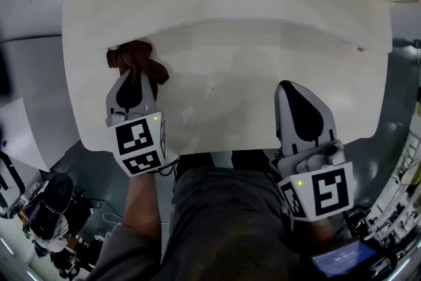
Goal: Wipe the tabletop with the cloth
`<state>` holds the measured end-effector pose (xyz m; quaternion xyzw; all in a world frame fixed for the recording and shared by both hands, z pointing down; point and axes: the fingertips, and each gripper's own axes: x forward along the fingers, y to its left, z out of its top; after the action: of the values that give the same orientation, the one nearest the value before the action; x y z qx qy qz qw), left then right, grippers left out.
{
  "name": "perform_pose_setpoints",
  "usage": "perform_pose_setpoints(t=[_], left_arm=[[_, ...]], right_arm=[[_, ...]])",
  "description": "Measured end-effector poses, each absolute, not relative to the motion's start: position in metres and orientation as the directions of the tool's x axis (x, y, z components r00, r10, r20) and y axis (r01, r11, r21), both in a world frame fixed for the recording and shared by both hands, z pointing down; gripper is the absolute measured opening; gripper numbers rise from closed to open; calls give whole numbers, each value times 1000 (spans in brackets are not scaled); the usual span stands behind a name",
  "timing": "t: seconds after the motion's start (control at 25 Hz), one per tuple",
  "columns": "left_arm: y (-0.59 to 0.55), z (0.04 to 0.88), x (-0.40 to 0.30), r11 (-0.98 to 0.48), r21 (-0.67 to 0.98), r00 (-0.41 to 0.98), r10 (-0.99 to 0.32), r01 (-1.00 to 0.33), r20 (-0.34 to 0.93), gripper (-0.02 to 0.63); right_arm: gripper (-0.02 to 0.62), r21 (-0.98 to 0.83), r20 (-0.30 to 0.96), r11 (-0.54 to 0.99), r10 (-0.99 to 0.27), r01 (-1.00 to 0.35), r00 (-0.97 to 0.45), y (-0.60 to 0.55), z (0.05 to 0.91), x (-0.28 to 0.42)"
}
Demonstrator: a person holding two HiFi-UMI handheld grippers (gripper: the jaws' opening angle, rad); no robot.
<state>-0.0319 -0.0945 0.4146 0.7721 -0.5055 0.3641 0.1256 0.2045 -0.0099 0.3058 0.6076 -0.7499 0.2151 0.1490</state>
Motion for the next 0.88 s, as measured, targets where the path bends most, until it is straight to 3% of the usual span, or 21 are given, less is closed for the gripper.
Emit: perform_pose_setpoints(t=[0.88], left_arm=[[-56,414,127,-572,-115,360,-647,-812,672,54]], right_arm=[[15,-126,442,118,-882,-985,-162,42,291,308]])
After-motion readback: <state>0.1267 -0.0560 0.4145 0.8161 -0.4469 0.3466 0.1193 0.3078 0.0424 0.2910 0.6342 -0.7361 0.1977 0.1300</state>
